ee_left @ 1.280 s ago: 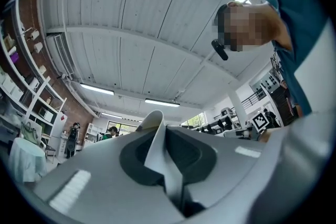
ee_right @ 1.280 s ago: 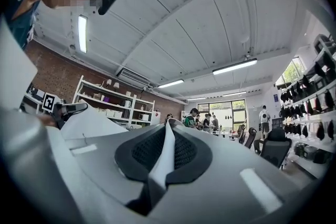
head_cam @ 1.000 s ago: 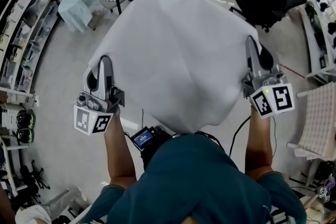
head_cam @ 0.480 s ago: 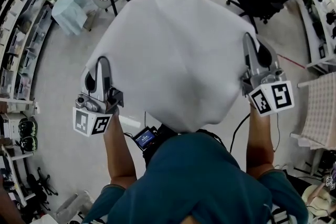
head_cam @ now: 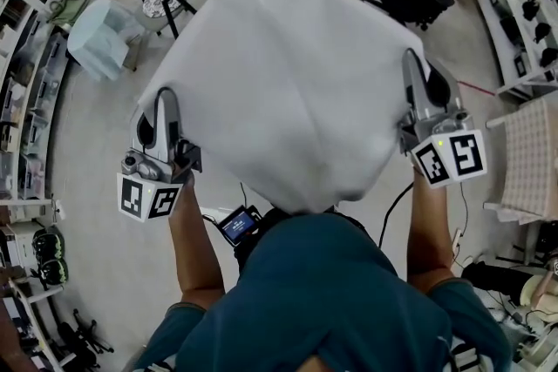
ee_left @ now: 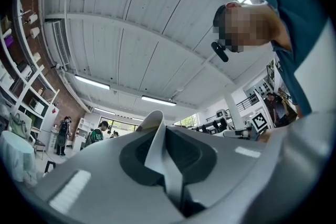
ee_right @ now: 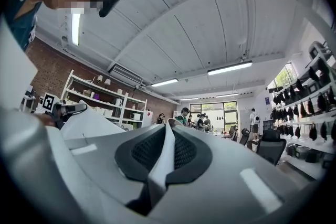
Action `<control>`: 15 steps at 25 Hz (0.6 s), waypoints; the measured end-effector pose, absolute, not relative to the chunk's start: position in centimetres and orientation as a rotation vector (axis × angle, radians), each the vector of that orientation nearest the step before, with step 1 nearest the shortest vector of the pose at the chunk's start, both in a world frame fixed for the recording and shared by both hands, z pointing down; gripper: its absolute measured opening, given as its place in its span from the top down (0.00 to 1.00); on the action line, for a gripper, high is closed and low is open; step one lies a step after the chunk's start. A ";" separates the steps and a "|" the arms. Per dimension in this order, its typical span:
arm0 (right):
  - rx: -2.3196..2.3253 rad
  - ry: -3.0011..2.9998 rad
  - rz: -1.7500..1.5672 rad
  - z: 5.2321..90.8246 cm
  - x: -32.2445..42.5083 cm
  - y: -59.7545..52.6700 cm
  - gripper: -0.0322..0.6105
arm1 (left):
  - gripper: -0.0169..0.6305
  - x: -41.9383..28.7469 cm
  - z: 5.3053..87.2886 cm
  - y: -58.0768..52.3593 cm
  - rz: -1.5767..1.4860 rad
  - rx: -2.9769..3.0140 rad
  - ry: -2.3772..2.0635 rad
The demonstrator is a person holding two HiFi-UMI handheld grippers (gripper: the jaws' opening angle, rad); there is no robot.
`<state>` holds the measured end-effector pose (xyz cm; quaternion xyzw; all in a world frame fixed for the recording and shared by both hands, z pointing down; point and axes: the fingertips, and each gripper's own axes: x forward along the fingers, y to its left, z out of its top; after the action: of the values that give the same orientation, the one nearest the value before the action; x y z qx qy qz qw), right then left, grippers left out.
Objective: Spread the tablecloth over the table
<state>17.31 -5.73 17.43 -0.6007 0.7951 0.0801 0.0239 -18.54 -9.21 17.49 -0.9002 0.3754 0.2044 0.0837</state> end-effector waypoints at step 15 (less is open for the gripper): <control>-1.965 2.358 0.295 16.7 13.0 -10.0 0.93 | 0.97 -23.5 16.9 -16.5 0.649 -2.725 1.012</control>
<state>12.96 -10.03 16.72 -0.6370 0.7643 0.0955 0.0289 -23.49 -16.49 16.90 -0.9118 0.3386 0.2173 0.0817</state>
